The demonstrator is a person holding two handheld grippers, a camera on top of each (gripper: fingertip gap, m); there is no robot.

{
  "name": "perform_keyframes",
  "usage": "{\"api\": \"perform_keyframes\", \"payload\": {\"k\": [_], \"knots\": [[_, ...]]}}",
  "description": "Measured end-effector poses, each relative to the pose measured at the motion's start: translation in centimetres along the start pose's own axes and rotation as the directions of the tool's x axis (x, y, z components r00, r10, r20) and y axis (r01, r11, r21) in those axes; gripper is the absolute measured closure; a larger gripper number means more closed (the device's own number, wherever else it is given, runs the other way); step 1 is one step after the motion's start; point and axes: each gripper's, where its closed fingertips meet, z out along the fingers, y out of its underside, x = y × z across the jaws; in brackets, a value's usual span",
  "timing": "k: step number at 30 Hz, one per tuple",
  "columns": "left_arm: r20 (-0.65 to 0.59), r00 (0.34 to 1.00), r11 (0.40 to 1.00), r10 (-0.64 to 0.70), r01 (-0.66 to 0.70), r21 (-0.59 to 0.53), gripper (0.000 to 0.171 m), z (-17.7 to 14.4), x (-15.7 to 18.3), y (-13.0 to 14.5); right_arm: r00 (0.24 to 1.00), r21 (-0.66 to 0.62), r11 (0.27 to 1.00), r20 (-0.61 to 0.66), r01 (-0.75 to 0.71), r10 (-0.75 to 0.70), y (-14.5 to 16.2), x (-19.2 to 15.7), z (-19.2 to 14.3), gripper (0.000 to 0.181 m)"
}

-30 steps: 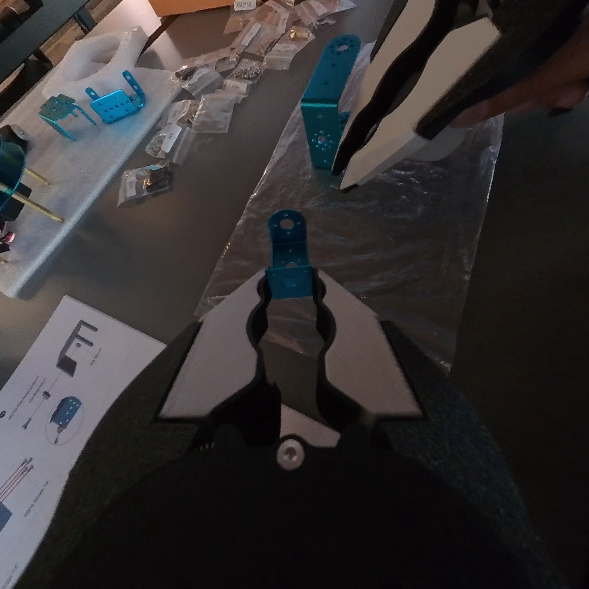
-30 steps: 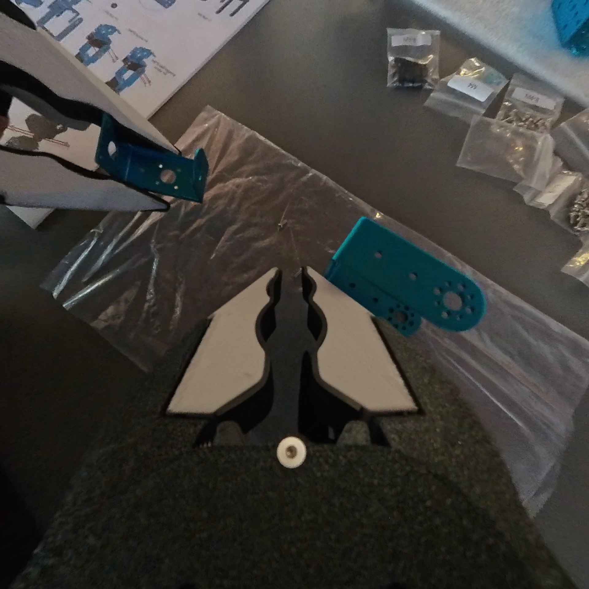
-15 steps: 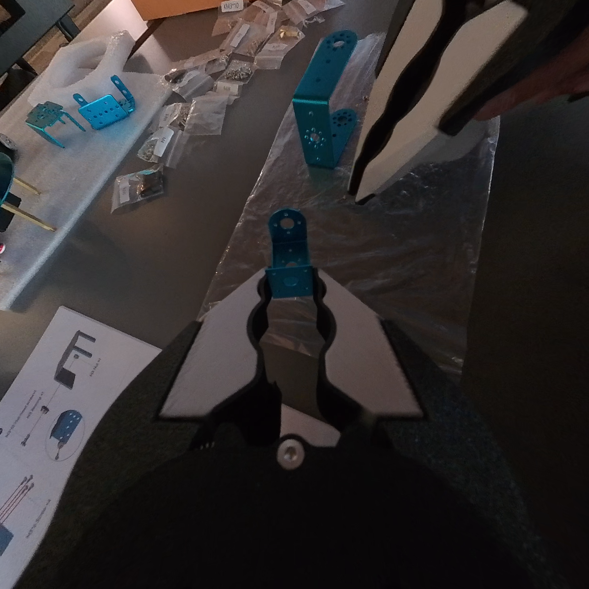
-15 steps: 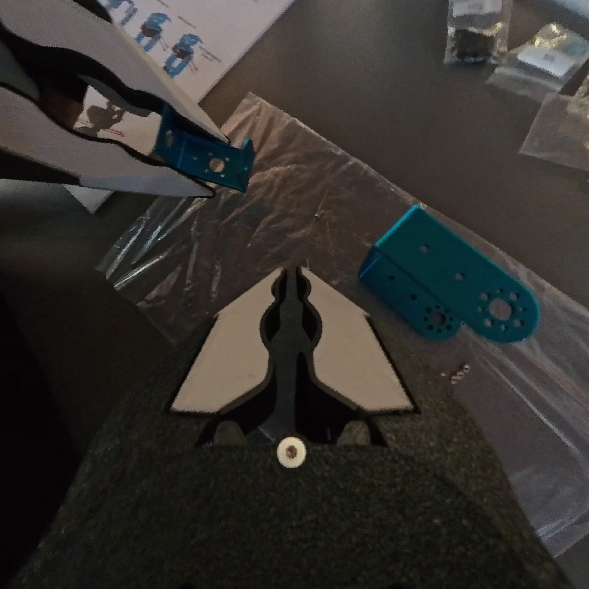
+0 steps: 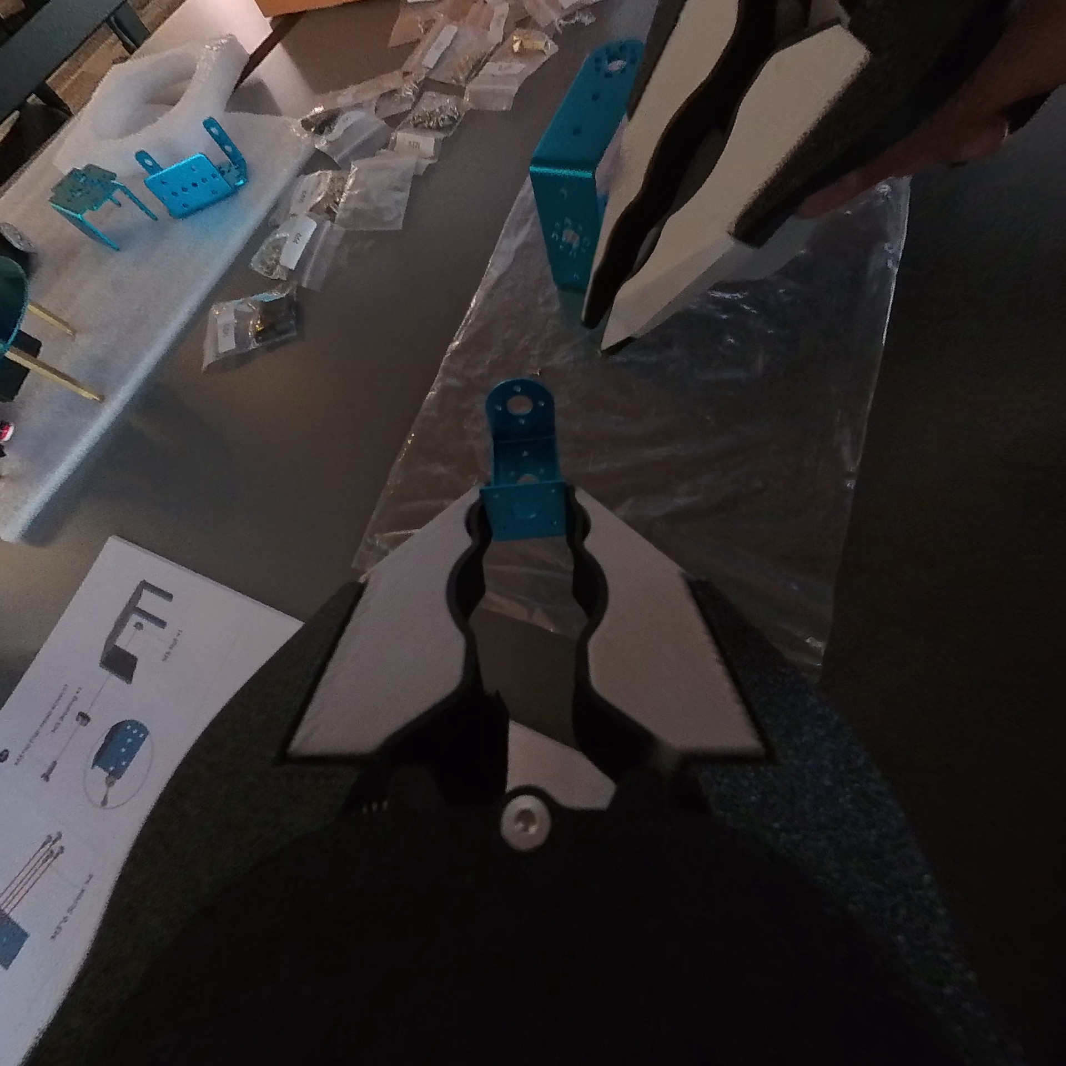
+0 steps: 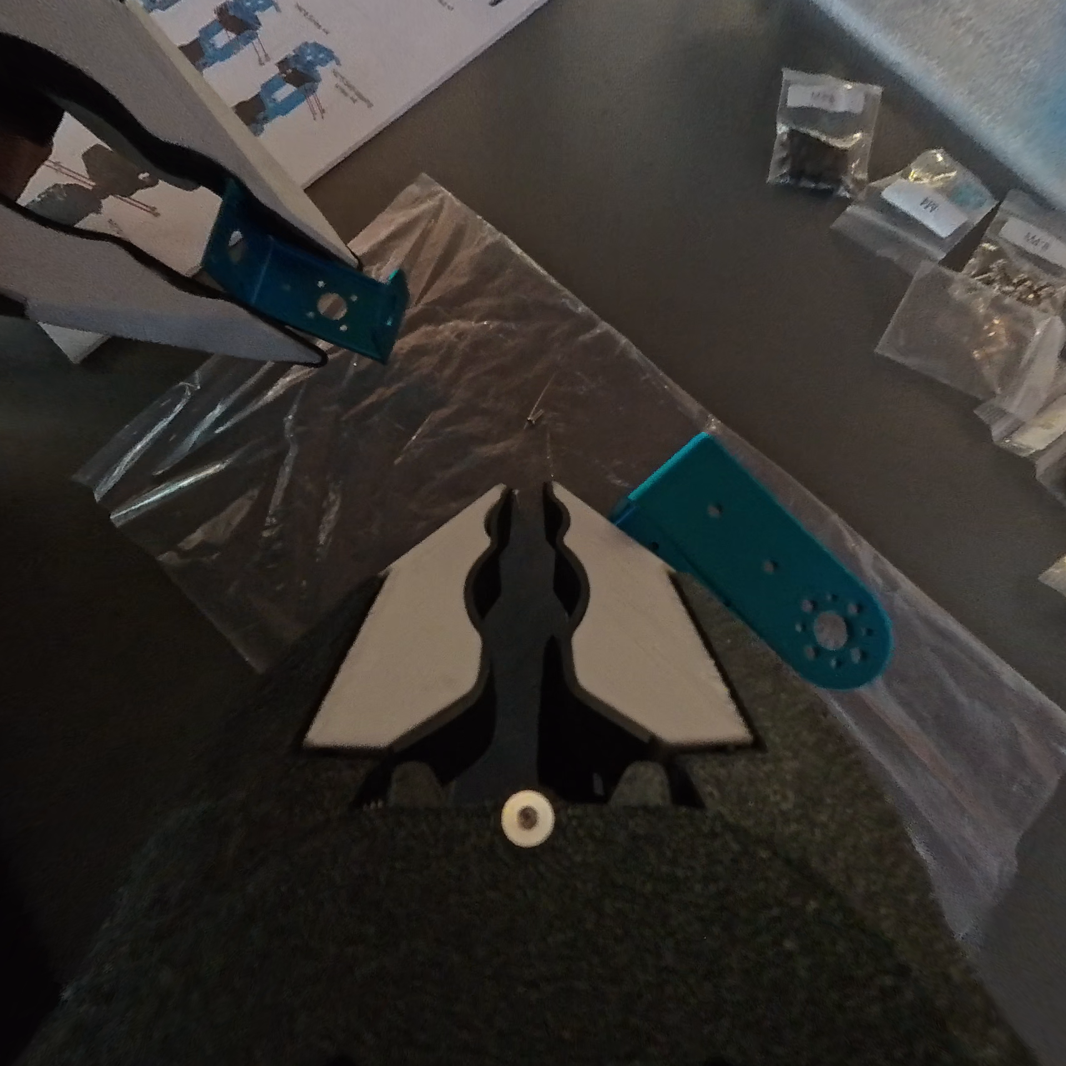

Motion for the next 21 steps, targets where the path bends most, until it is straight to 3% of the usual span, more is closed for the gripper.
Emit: {"api": "perform_keyframes", "payload": {"k": [8,21], "knots": [[0.000,1.000,1.000,0.004,-0.004,-0.013,0.148,0.1,0.0,0.2,0.998,-0.009,1.000,0.070,-0.008,0.009,0.2,-1.1,0.4,0.172],[0.000,1.000,1.000,0.016,-0.016,-0.018,0.148,0.1,0.1,0.3,0.997,-0.015,0.999,0.073,-0.035,0.036,0.4,-1.3,0.4,0.179]]}}
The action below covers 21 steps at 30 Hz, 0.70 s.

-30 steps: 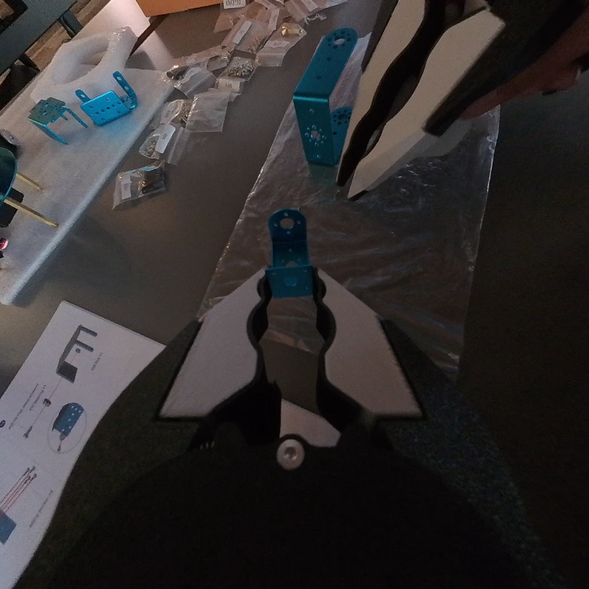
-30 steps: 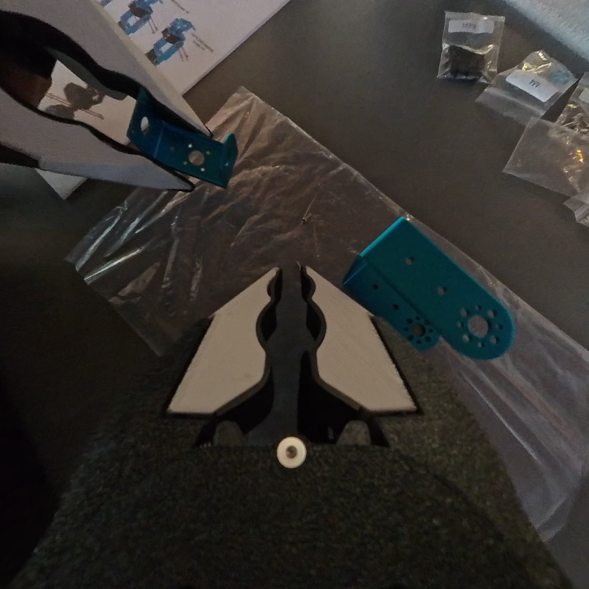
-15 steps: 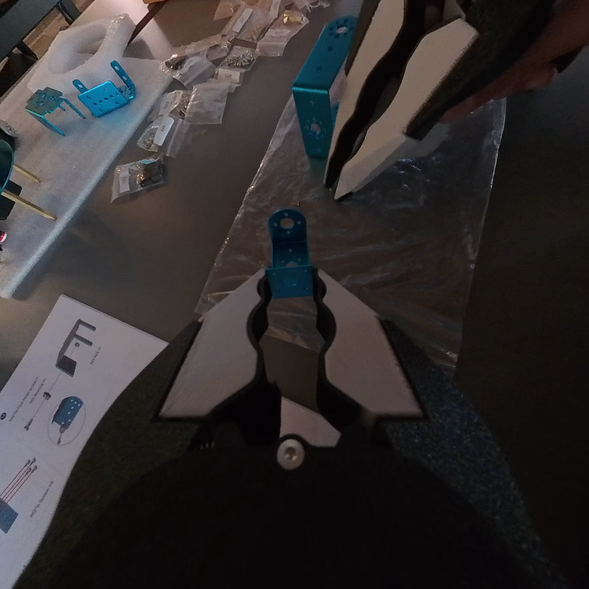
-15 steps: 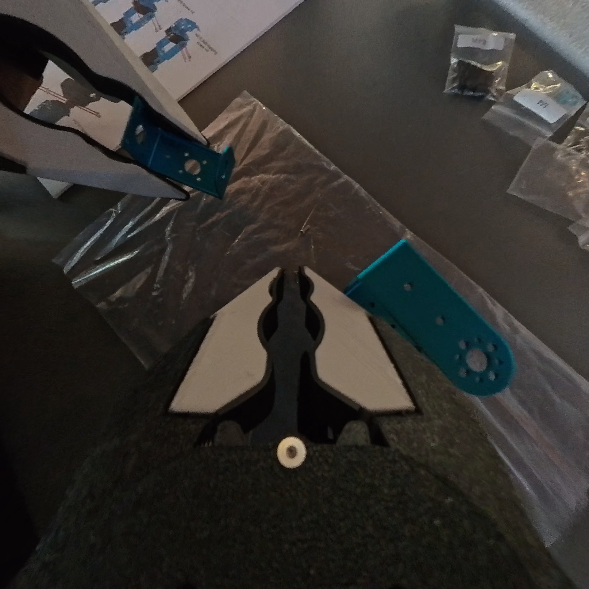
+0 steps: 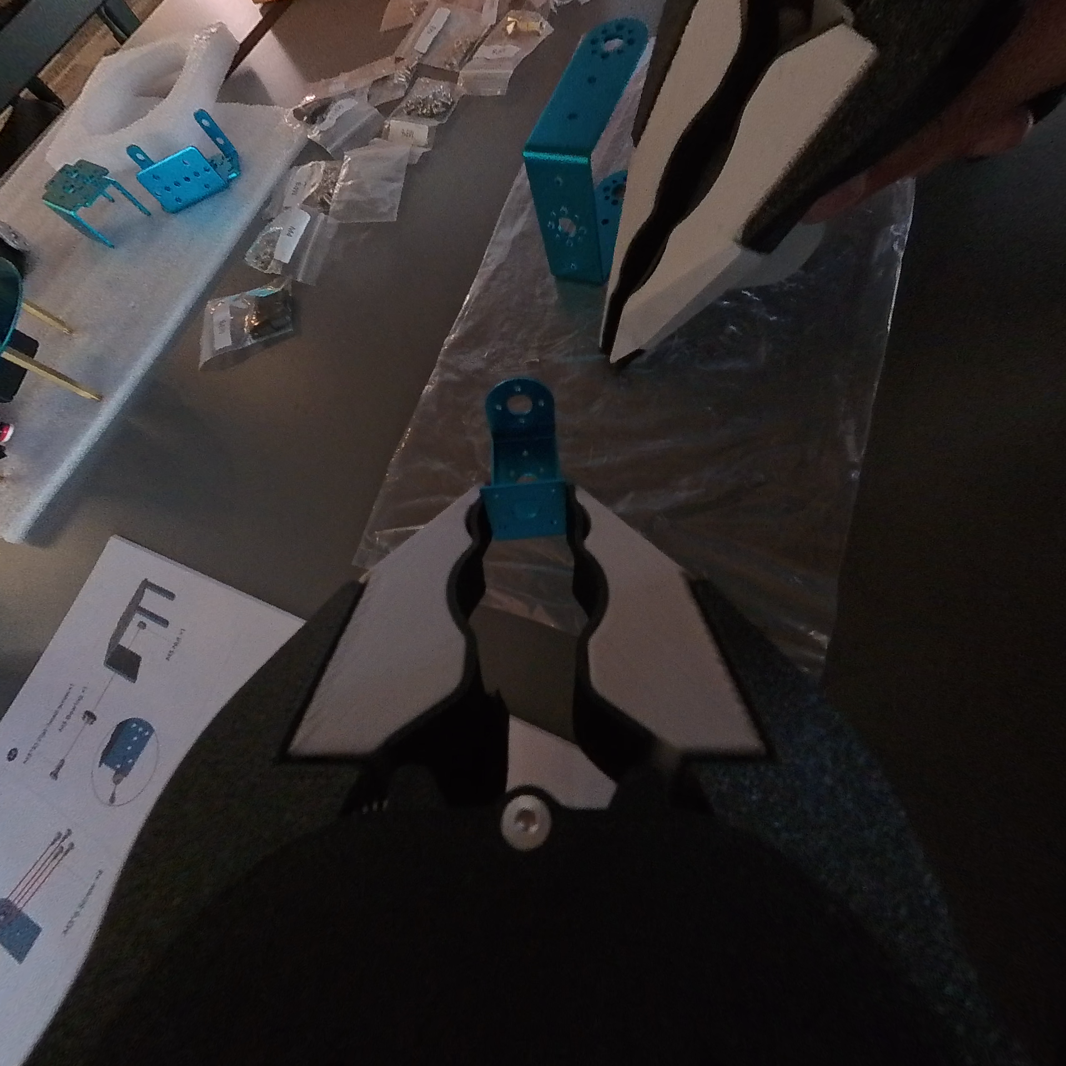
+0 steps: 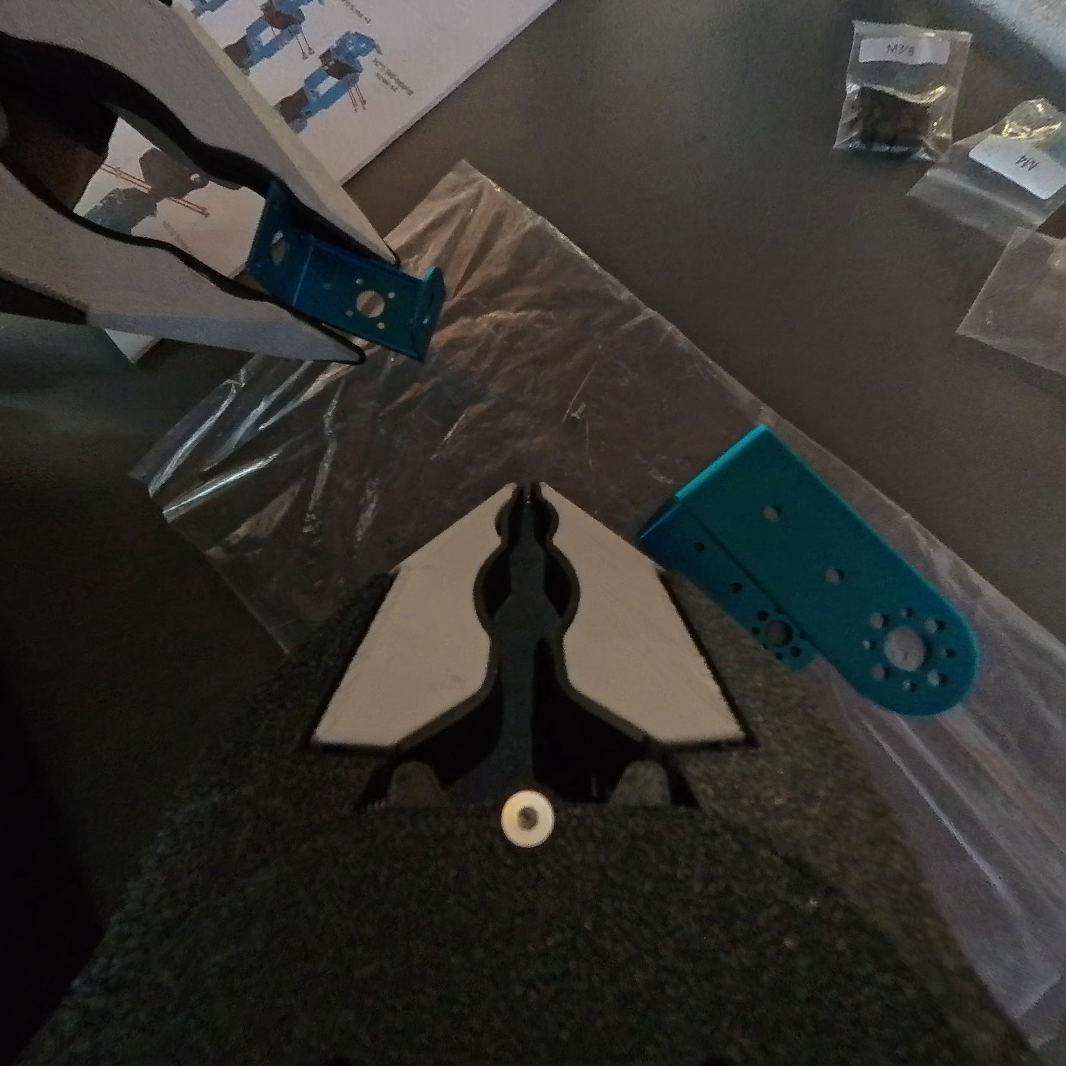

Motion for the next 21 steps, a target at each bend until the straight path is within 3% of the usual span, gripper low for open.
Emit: {"api": "perform_keyframes", "payload": {"k": [6,9,11,13,16,21], "knots": [[0.000,1.000,1.000,-0.008,0.008,0.006,0.148,0.1,0.1,-0.2,1.000,0.009,1.000,0.003,-0.003,0.003,0.0,-0.1,-0.4,0.181],[0.005,1.000,1.000,-0.022,0.022,0.012,0.148,0.3,-0.1,-0.5,0.993,0.124,0.987,0.076,-0.103,0.094,-1.6,-0.5,-1.8,0.181],[0.007,0.999,0.999,-0.034,0.034,0.027,0.148,0.5,-0.2,-1.1,0.961,0.234,0.940,0.180,-0.247,0.208,-3.1,-0.5,-3.2,0.181],[0.000,0.999,0.997,-0.047,0.047,0.056,0.148,0.9,0.0,-1.9,0.862,0.324,0.827,0.389,-0.459,0.326,-4.9,-0.7,-5.2,0.181],[-0.003,0.996,0.987,-0.091,0.090,0.134,0.148,1.3,0.2,-3.8,0.648,0.323,0.630,0.653,-0.706,0.392,-6.1,-0.4,-7.6,0.181],[-0.034,0.990,0.960,-0.134,0.138,0.242,0.148,1.8,1.1,-7.1,0.472,0.261,0.500,0.804,-0.826,0.361,-6.7,-0.8,-9.1,0.181]]}}
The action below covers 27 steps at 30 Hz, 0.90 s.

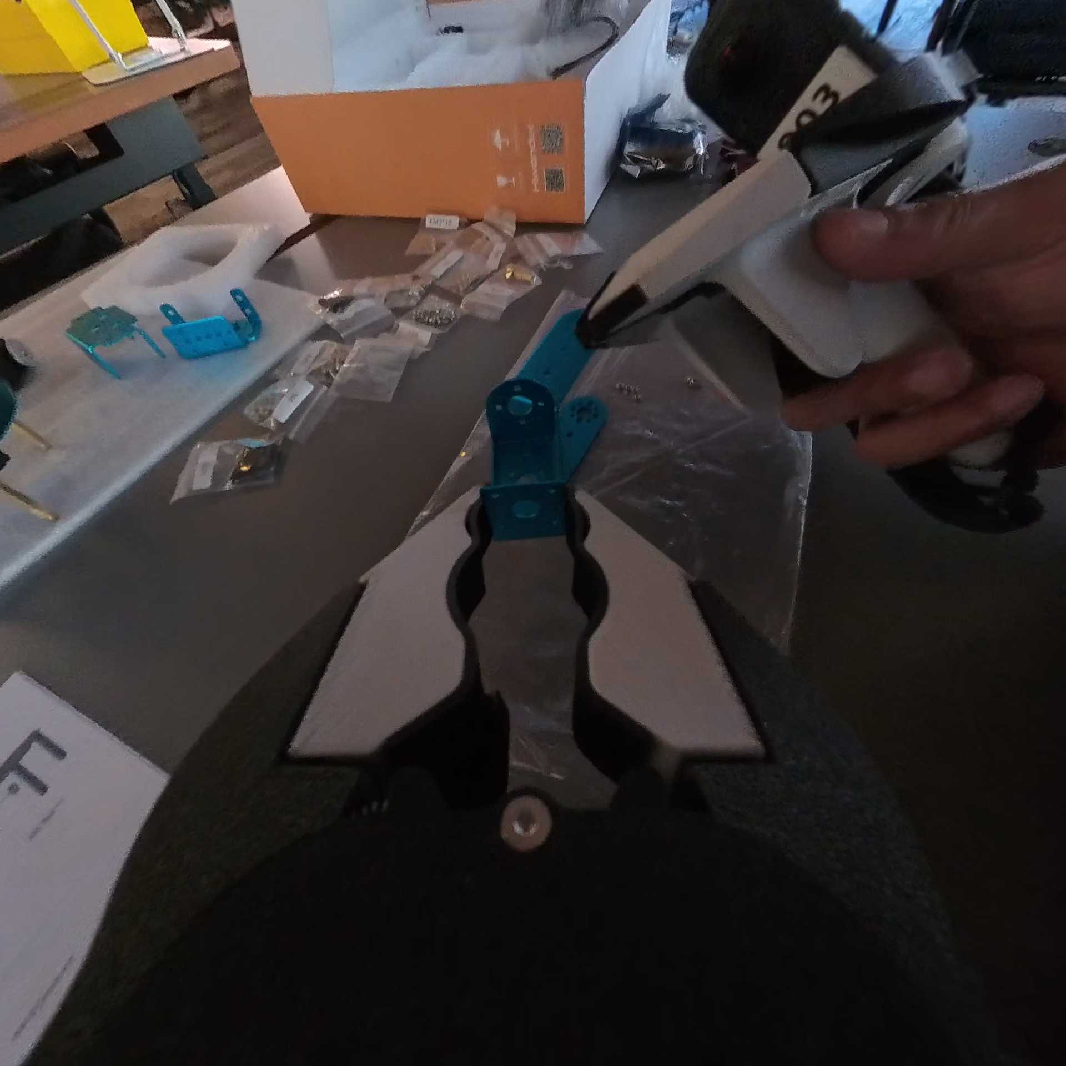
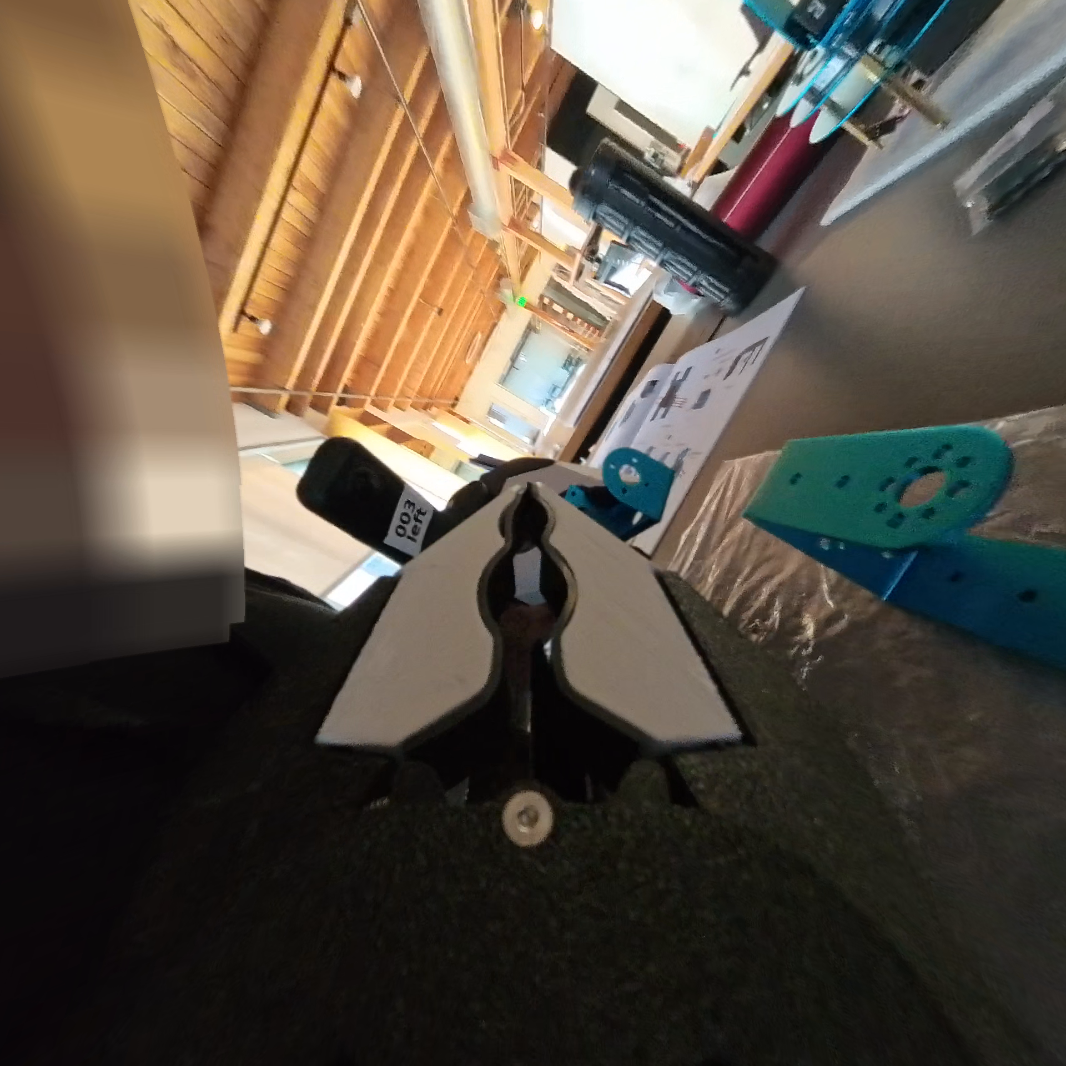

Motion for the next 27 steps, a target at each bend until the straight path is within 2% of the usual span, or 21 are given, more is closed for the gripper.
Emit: {"api": "perform_keyframes", "payload": {"k": [2,4,6,7,8,10,12,14,16,22,27], "knots": [[0.049,0.998,0.999,0.039,-0.037,-0.030,0.148,0.0,-0.9,0.4,0.999,-0.010,1.000,-0.046,0.019,-0.019,0.2,0.6,-0.2,0.181],[0.110,0.993,0.997,0.046,-0.039,-0.061,0.147,-0.8,-2.6,1.2,0.966,-0.148,0.978,-0.192,0.145,-0.172,1.6,2.1,-0.3,0.181],[0.121,0.992,0.996,0.036,-0.025,-0.091,0.147,-1.8,-3.7,2.3,0.832,-0.396,0.871,-0.346,0.290,-0.434,3.6,4.5,-0.7,0.180],[0.141,0.989,0.994,0.048,-0.034,-0.104,0.147,-2.2,-4.2,2.8,0.747,-0.501,0.800,-0.379,0.331,-0.546,4.1,5.5,-1.0,0.172],[0.155,0.986,0.992,0.065,-0.047,-0.118,0.147,-2.5,-4.6,3.2,0.676,-0.579,0.739,-0.394,0.344,-0.623,4.4,6.4,-1.1,0.165],[0.152,0.984,0.987,0.093,-0.071,-0.142,0.147,-2.9,-4.6,3.9,0.619,-0.680,0.645,-0.349,0.350,-0.704,5.2,7.3,-0.9,0.162],[0.149,0.983,0.985,0.107,-0.085,-0.148,0.147,-3.0,-4.4,4.0,0.614,-0.738,0.570,-0.272,0.361,-0.741,6.0,7.6,-0.6,0.163],[0.133,0.985,0.985,0.107,-0.087,-0.149,0.148,-3.0,-3.9,4.1,0.570,-0.778,0.498,-0.225,0.383,-0.790,5.8,8.3,-0.7,0.163],[0.126,0.987,0.985,0.103,-0.084,-0.149,0.148,-3.0,-3.7,4.2,0.576,-0.793,0.463,-0.178,0.395,-0.798,6.1,8.4,-0.4,0.162],[0.122,0.988,0.984,0.097,-0.077,-0.161,0.147,-3.0,-3.4,4.8,0.621,-0.814,0.442,-0.131,0.378,-0.773,7.0,8.8,-0.2,0.160],[0.131,0.987,0.985,0.089,-0.067,-0.160,0.148,-3.2,-3.6,4.8,0.605,-0.819,0.432,-0.135,0.378,-0.785,6.8,8.8,-0.6,0.167]]}}
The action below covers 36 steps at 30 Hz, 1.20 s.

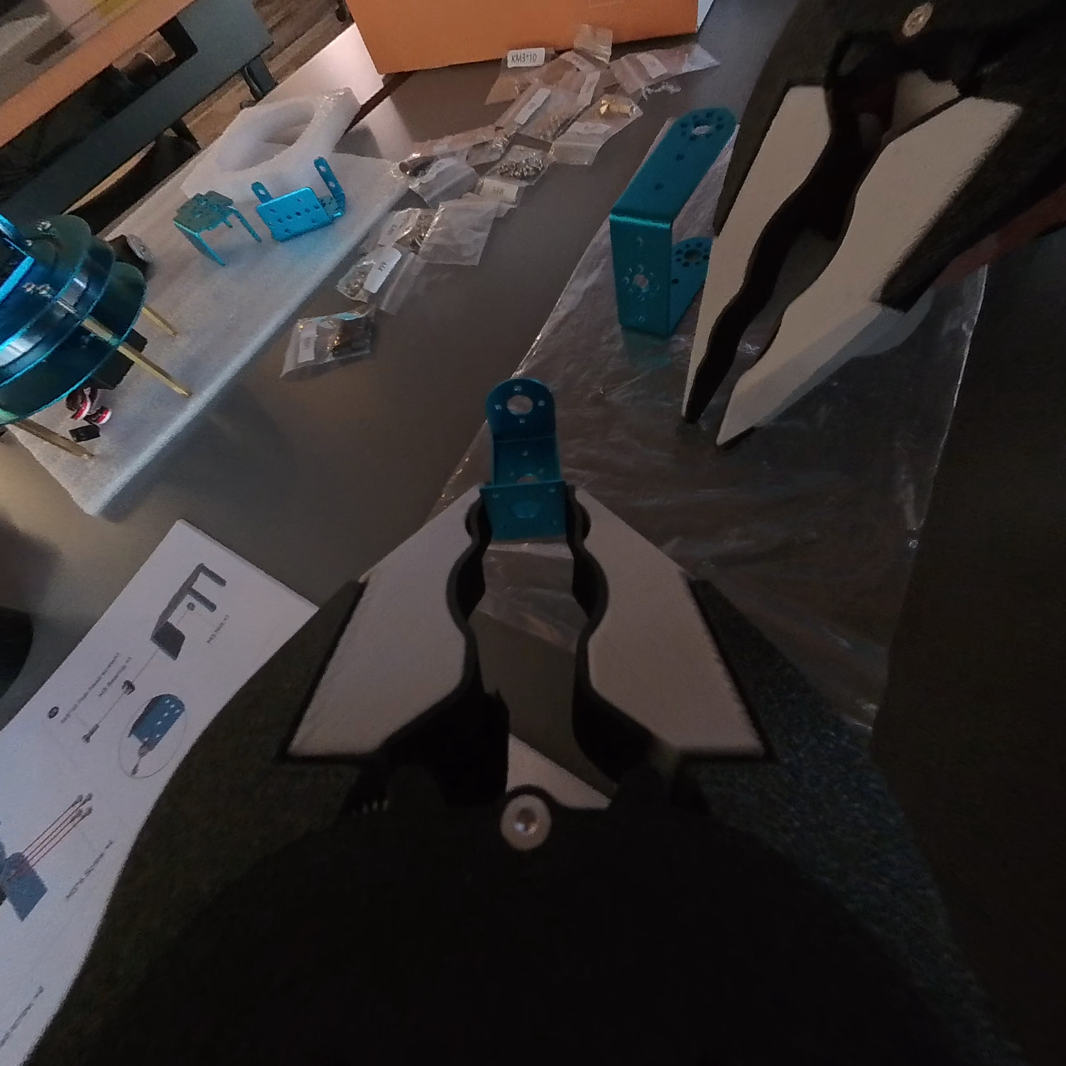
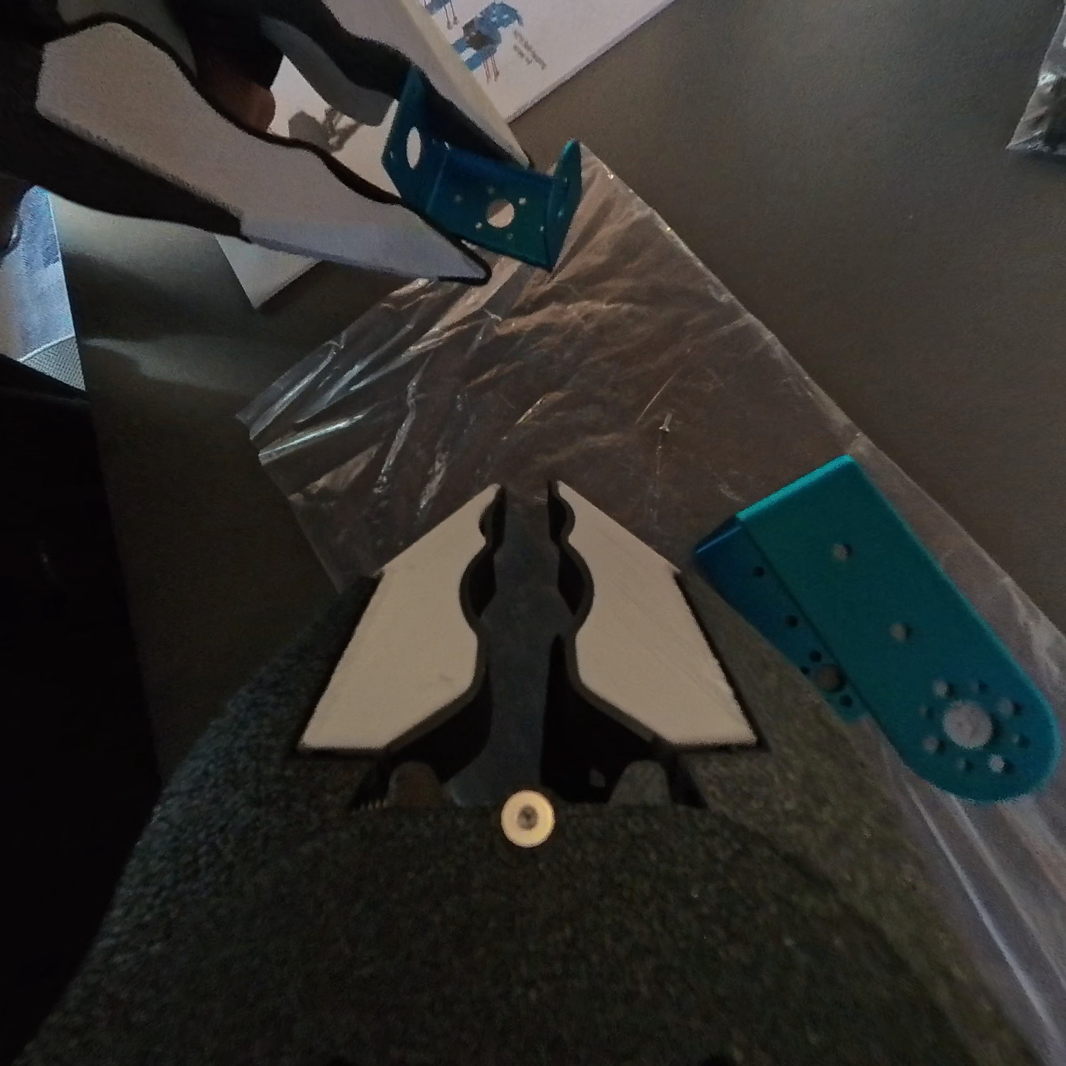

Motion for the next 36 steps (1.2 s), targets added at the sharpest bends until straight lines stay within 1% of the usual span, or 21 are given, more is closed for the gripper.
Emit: {"api": "perform_keyframes", "payload": {"k": [3,5,10,15,17,21,24,36], "knots": [[-0.003,1.000,1.000,0.010,-0.010,-0.003,0.147,-0.1,0.1,-0.1,1.000,0.034,0.999,-0.022,-0.001,0.002,-0.5,0.3,-0.5,0.172],[-0.004,1.000,1.000,0.020,-0.020,-0.005,0.148,0.0,0.1,-0.1,1.000,0.047,0.999,-0.021,-0.014,0.015,-0.6,0.5,-0.6,0.172],[-0.011,0.999,0.999,0.041,-0.041,-0.015,0.148,0.2,0.5,0.0,1.000,0.019,1.000,-0.028,0.010,-0.010,0.0,0.9,-0.4,0.172],[-0.001,0.998,0.998,0.062,-0.062,-0.032,0.147,0.1,0.6,0.1,0.999,0.013,0.999,-0.028,0.031,-0.030,-0.6,0.7,0.0,0.172],[0.001,0.998,0.998,0.061,-0.061,-0.035,0.148,0.0,0.7,0.2,0.999,0.015,0.999,-0.007,0.034,-0.034,-0.9,0.4,0.1,0.173],[0.005,0.999,0.998,0.052,-0.052,-0.039,0.147,-0.2,0.6,0.5,0.997,-0.015,0.997,0.014,0.071,-0.070,-0.7,-0.4,0.3,0.174],[0.005,0.999,0.998,0.048,-0.048,-0.042,0.147,-0.4,0.6,0.6,0.995,-0.042,0.994,-0.014,0.100,-0.100,-0.4,-0.4,0.5,0.176],[0.003,0.999,0.998,0.054,-0.054,-0.038,0.147,-0.7,0.5,0.7,0.992,-0.095,0.989,-0.051,0.113,-0.118,-0.7,-0.3,1.1,0.176]]}}
